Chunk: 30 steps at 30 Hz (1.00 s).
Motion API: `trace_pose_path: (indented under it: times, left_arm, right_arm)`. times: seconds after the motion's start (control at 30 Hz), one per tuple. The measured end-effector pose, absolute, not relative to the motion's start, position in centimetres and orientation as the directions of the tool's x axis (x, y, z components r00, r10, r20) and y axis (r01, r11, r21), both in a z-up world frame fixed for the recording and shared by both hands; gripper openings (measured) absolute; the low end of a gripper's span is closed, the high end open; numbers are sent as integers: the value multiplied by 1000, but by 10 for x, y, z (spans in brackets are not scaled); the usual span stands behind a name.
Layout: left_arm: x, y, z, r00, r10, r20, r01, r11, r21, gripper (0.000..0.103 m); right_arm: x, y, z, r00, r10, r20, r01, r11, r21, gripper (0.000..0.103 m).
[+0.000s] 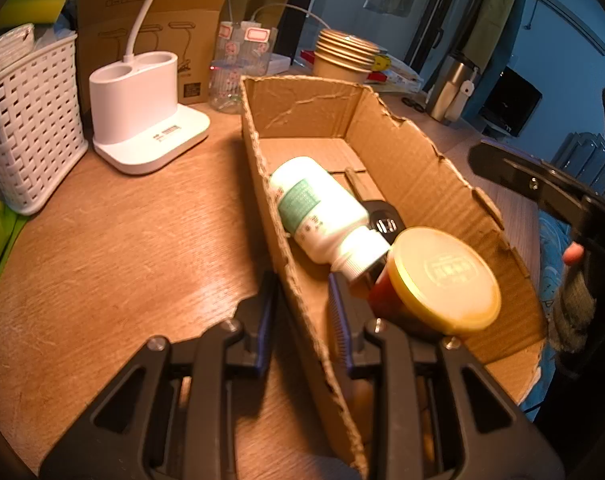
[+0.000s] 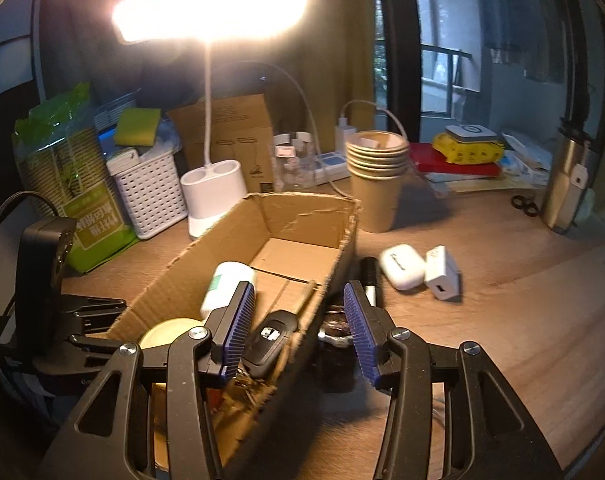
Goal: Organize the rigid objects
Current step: 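Move the right tool to the brown-strap wristwatch and grasp it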
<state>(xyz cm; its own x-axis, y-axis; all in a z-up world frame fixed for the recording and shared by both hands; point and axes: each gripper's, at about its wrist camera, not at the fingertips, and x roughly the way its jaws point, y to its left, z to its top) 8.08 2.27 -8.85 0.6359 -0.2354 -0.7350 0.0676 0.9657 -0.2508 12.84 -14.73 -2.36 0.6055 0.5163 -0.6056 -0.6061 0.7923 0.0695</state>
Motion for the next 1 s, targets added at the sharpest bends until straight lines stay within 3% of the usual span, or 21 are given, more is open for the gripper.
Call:
trace_pose_path:
  times: [0.7,1.0]
  left_arm:
    - [81,23,-89,636,-236,-735,68,966,-251,28]
    - [81,23,-89,636,-236,-735,68,966,-251,28]
  right_arm:
    - [129,-181,-45,668,358,-652,-500,865,-38,54]
    - [125,-183,-51,647,387,-657,-548,835,-49,54]
